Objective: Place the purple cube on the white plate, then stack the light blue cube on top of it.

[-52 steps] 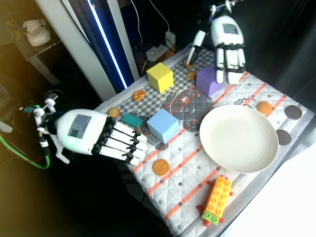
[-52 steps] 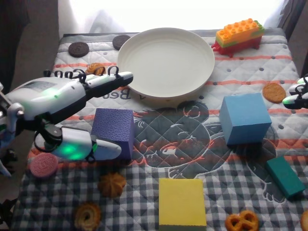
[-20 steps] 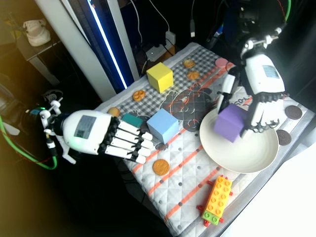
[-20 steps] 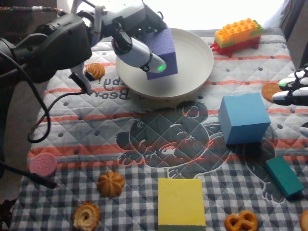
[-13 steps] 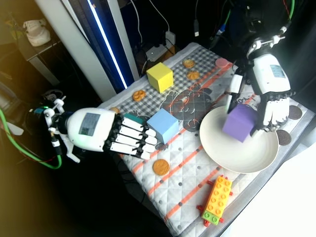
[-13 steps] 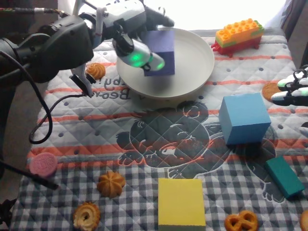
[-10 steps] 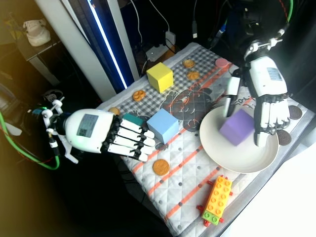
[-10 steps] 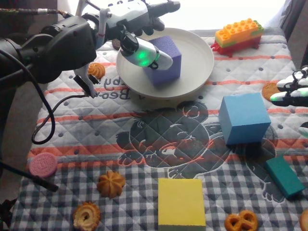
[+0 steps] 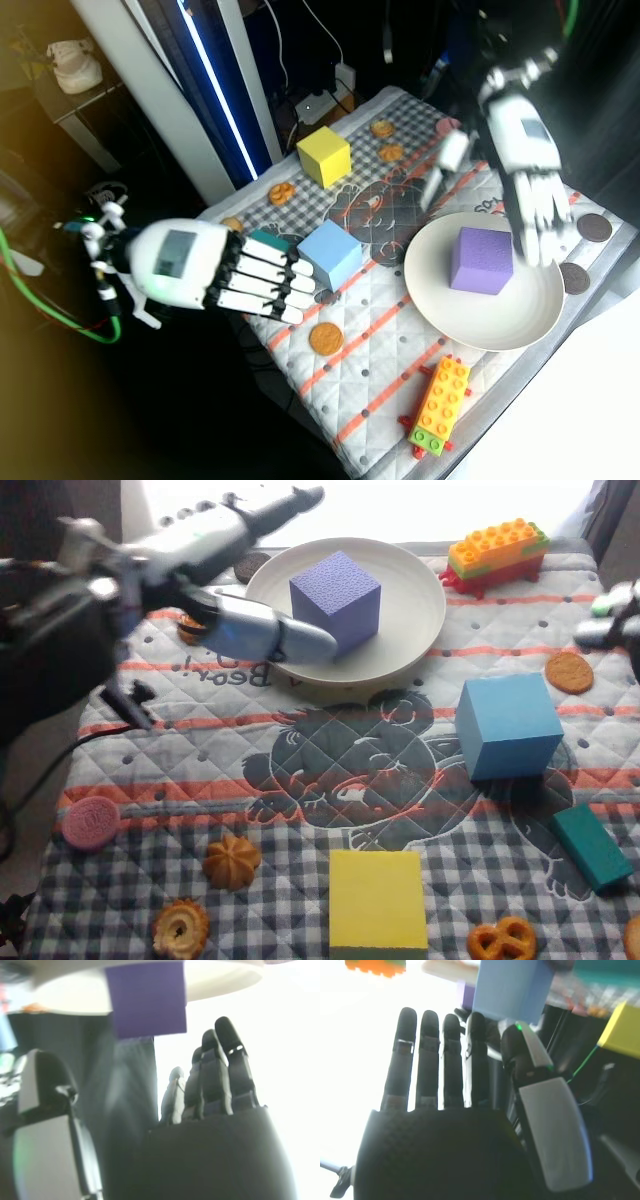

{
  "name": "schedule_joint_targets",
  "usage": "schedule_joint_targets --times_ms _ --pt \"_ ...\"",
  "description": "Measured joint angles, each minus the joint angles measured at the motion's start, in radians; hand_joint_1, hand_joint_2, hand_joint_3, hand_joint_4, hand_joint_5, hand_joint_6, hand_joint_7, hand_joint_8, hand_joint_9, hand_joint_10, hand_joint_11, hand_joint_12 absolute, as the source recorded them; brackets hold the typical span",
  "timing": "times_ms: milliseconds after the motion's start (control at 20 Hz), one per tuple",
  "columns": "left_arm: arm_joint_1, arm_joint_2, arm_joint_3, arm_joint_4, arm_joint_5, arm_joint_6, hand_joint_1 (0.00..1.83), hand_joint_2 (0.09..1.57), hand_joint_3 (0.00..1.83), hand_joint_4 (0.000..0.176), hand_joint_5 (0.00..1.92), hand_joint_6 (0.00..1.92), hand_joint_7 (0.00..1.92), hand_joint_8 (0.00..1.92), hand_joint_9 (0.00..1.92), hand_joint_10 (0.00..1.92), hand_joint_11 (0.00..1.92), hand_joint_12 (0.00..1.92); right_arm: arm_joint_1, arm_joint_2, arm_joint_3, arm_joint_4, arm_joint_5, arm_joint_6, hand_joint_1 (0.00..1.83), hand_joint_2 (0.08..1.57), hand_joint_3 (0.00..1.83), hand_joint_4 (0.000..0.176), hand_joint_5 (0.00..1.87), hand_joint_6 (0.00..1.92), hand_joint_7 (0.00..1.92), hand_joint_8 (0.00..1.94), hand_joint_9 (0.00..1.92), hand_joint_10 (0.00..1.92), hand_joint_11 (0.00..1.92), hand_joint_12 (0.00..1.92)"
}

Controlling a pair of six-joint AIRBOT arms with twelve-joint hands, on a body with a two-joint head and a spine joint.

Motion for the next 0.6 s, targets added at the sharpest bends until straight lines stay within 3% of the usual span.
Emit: schedule_joint_targets --times_ms 50,100,150,200,250,300,350,400,600 --pt "0.027 0.037 -0.03 0.02 -0.04 -0.039 0.72 0.86 0.0 0.176 0.0 0.0 0.0 0.0 0.05 0.01 0.0 0.43 0.003 0.001 0.001 -0.001 0.014 0.016 0.45 1.31 0.0 0.038 0.42 0.0 0.39 0.0 0.28 0.0 0.15 0.15" --pt "0.072 0.086 -0.079 0.025 -0.091 -0.047 0.7 0.8 0.0 0.176 0.0 0.0 0.04 0.0 0.02 0.02 0.0 0.25 0.022 -0.001 0.002 -0.015 0.01 0.02 0.42 1.1 0.0 0.054 0.29 0.0 0.33 0.0 0.26 0.0 0.15 0.07" --pt "0.112 0.116 -0.117 0.028 -0.112 -0.047 0.7 0.8 0.0 0.176 0.0 0.0 0.04 0.0 0.02 0.02 0.0 0.25 0.037 -0.006 0.002 -0.023 0.01 0.021 0.42 1.1 0.0 0.054 0.29 0.0 0.33 0.0 0.26 0.0 0.15 0.07" --pt "0.169 0.153 -0.177 0.039 -0.134 -0.047 0.76 0.76 0.0 0.176 0.0 0.0 0.01 0.0 0.0 0.0 0.0 0.01 0.056 -0.018 0.003 -0.03 0.011 0.021 0.51 1.02 0.0 0.074 0.17 0.0 0.28 0.0 0.26 0.0 0.23 0.08" --pt "0.209 0.178 -0.225 0.043 -0.151 -0.047 0.76 0.76 0.0 0.176 0.0 0.0 0.01 0.0 0.0 0.0 0.0 0.01 0.074 -0.033 0.009 -0.041 0.006 0.021 0.51 1.02 0.0 0.074 0.17 0.0 0.28 0.0 0.26 0.0 0.23 0.08" --pt "0.234 0.196 -0.256 0.048 -0.163 -0.048 0.76 0.8 0.01 0.176 0.0 0.0 0.0 0.0 0.0 0.0 0.0 0.0 0.087 -0.043 0.011 -0.051 -0.002 0.021 0.46 1.01 0.0 0.088 0.15 0.0 0.23 0.0 0.22 0.0 0.19 0.06" --pt "0.29 0.238 -0.315 0.061 -0.207 -0.049 0.78 0.82 0.01 0.176 0.0 0.0 0.0 0.0 0.0 0.0 0.0 0.0 0.129 -0.071 0.026 -0.086 -0.04 0.021 0.43 0.99 0.0 0.086 0.16 0.0 0.22 0.0 0.22 0.0 0.22 0.07" --pt "0.344 0.274 -0.356 0.059 -0.263 -0.05 0.85 0.77 0.0 0.176 0.0 0.0 0.0 0.0 0.0 0.0 0.0 0.0 0.171 -0.097 0.043 -0.114 -0.09 0.024 0.38 0.94 0.0 0.123 0.14 0.0 0.2 0.0 0.19 0.0 0.23 0.05" --pt "0.445 0.315 -0.412 -0.01 -0.369 -0.05 0.82 0.81 0.01 0.176 0.02 0.01 0.0 0.0 0.0 0.0 0.0 0.0 0.206 -0.154 0.089 -0.142 -0.222 0.049 0.38 0.97 0.01 0.132 0.11 0.0 0.15 0.0 0.18 0.0 0.26 0.07"
